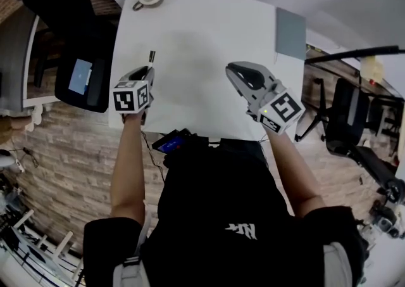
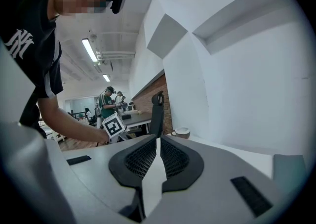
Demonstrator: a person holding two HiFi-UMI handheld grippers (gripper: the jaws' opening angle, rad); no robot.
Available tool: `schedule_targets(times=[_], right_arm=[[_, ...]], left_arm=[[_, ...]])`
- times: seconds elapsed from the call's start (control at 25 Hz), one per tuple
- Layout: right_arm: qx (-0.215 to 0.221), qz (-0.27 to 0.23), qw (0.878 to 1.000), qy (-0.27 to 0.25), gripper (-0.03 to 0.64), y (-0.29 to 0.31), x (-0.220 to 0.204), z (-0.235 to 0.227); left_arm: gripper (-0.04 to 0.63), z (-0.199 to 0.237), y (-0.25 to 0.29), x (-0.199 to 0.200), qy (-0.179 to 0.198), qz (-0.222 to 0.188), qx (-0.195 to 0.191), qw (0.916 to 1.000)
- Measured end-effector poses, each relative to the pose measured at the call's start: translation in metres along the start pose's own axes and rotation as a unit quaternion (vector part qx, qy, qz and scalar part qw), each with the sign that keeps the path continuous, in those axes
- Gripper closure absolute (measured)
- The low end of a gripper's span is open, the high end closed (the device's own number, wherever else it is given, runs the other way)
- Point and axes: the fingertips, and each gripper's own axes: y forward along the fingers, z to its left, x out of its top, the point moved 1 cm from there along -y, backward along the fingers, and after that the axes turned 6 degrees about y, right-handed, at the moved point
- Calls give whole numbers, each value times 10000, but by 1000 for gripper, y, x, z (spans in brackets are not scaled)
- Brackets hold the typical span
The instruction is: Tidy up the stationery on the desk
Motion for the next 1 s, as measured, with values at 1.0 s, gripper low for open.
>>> schedule_targets(times=[1.0], right_arm=[[-1193,-608,9902,386,568,-174,-3,-151]], left_arm=[[529,-238,112,165,-292,-700,-1484,9860]])
